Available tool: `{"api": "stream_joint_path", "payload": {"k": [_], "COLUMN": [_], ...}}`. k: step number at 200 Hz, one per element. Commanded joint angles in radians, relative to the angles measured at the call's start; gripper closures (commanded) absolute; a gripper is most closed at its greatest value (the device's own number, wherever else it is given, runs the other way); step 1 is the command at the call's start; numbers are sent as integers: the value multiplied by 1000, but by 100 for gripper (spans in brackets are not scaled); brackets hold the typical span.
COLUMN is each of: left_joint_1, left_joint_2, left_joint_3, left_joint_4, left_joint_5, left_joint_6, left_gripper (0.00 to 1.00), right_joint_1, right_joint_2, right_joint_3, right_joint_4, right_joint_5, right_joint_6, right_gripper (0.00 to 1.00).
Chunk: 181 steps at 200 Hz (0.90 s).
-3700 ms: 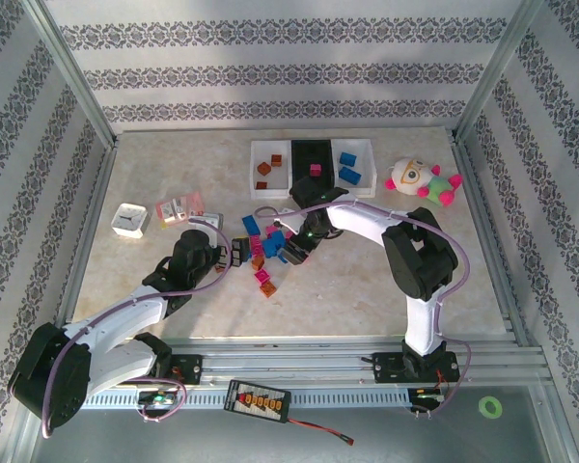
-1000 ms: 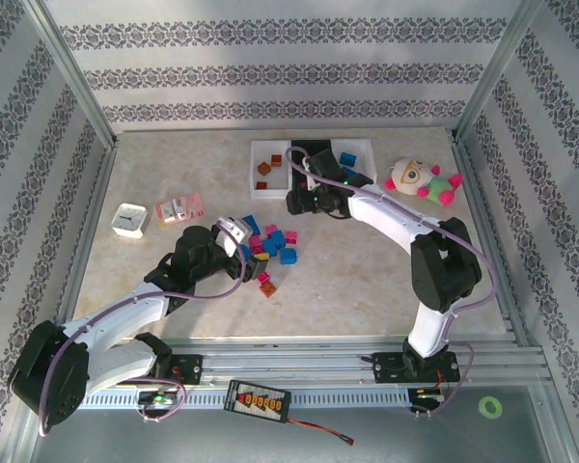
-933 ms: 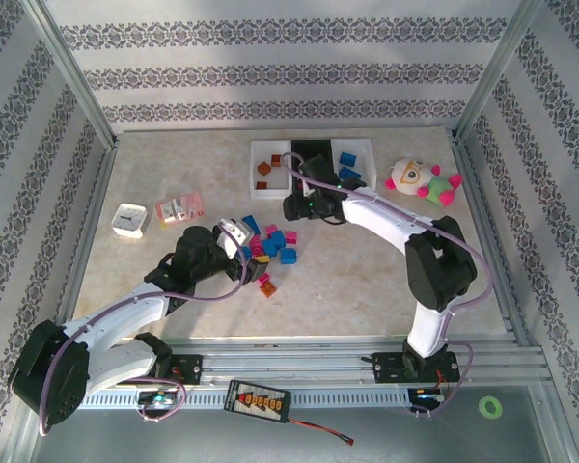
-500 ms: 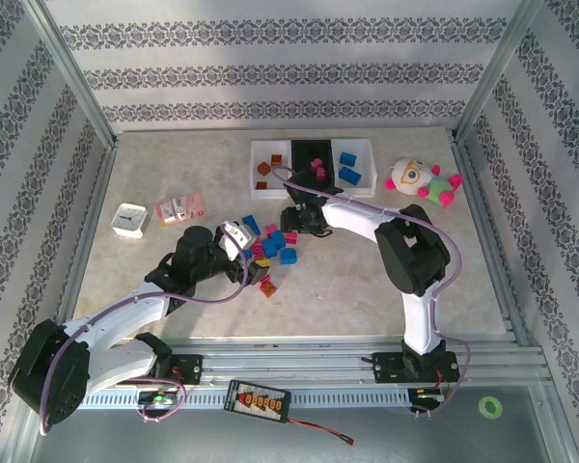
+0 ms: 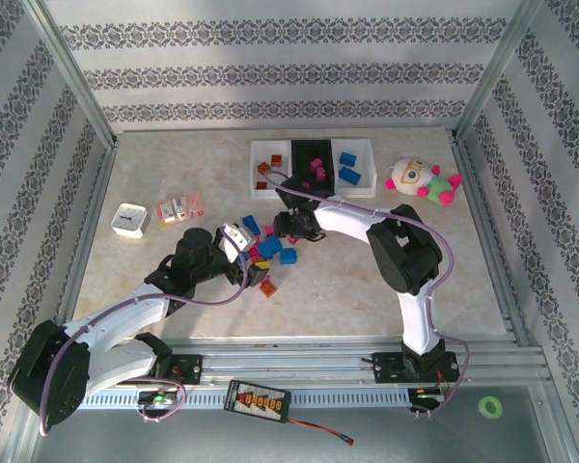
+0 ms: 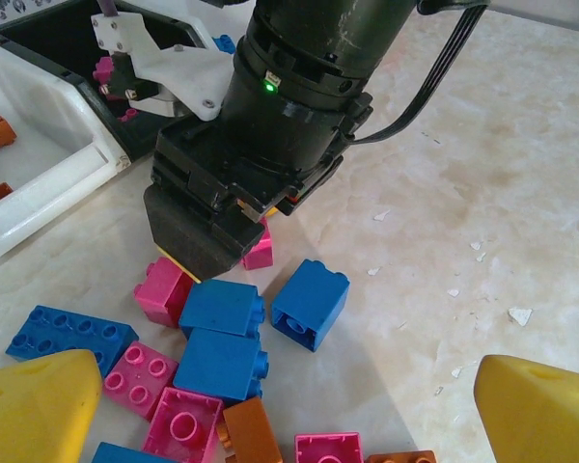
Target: Sort the legos into containers by color
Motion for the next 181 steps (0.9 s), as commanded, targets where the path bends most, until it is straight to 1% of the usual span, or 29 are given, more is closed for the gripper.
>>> {"api": "stream_joint_path", "payload": {"k": [1, 29, 52, 71, 107, 136, 160, 181], "left_joint_1": [-14, -14, -13, -12, -13, -14, -13, -13], "left_joint_2": [-7, -6, -7, -11, -8, 2, 11, 17], "left_joint_3": [-14, -15, -17, -18, -20, -28, -27, -29], "left_joint_4": [48, 54, 58, 57, 66, 93, 109, 113], "left_joint_5": [16, 16, 17, 16, 13, 2, -6, -16], "left_joint_6": [16, 15, 11, 8, 4, -8, -20, -27], "left_gripper": [1, 1, 1, 1, 1, 1, 1, 1], "right_joint_1": [6, 6, 4, 4, -14, -63, -116, -171], "right_joint_2": [-3, -20, -33, -65, -142, -191, -176, -105], "right_joint_3": [-31, -50, -51, -54, -48, -14, 63, 147], "right_joint_4": [-35, -45, -56, -56, -53, -31, -11, 16], "right_joint_5": [7, 26, 39, 45, 63, 92, 127, 148], "right_joint_6": [4, -1, -5, -5, -24, -60, -105, -147], "right_gripper": [42, 52, 59, 67, 68, 68, 68, 69]}}
